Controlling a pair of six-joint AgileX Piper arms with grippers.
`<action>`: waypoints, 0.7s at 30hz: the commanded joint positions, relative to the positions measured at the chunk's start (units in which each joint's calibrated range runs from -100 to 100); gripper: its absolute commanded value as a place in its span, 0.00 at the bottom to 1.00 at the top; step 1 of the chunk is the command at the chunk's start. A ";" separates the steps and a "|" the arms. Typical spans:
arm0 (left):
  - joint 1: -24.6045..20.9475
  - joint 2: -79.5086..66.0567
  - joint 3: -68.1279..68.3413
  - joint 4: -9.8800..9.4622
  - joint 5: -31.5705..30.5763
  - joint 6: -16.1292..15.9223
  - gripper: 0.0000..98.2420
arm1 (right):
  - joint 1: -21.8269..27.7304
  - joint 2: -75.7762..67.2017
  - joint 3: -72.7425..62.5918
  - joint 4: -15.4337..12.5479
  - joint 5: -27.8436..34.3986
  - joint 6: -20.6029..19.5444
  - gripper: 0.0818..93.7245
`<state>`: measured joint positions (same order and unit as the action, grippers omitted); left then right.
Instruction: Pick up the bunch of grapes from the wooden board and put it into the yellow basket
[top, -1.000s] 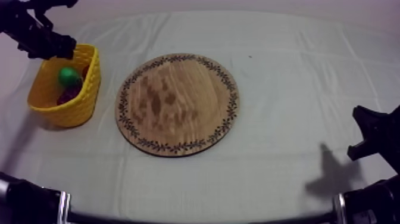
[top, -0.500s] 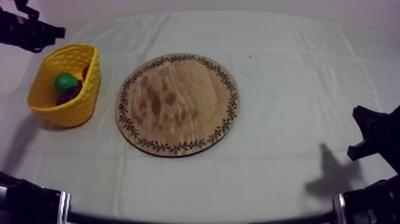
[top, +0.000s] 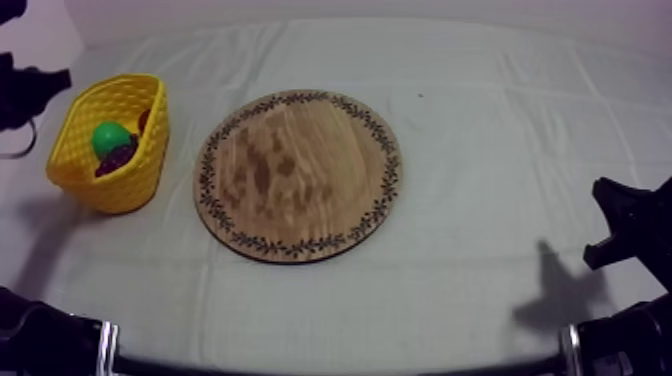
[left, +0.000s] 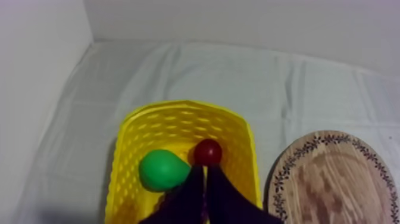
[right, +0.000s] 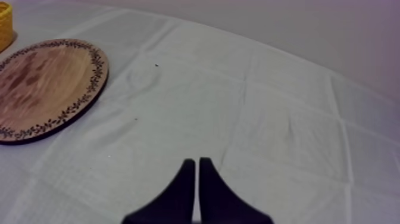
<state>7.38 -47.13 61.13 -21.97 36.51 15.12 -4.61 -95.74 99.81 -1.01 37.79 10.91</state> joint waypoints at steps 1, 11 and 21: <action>0.26 -10.98 8.77 -2.09 -1.27 2.68 0.00 | 0.02 -0.01 -0.03 0.01 0.04 0.01 0.00; -0.87 -30.88 27.37 -5.22 -6.12 4.28 0.03 | 0.02 -0.01 -0.03 0.01 0.04 0.03 0.00; -6.79 -36.16 36.04 7.82 -17.57 -9.35 0.00 | 0.02 -0.01 -0.03 0.01 0.04 0.02 0.00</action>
<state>1.02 -82.35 95.49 -16.21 20.54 11.40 -4.61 -95.74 99.81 -1.01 37.79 10.94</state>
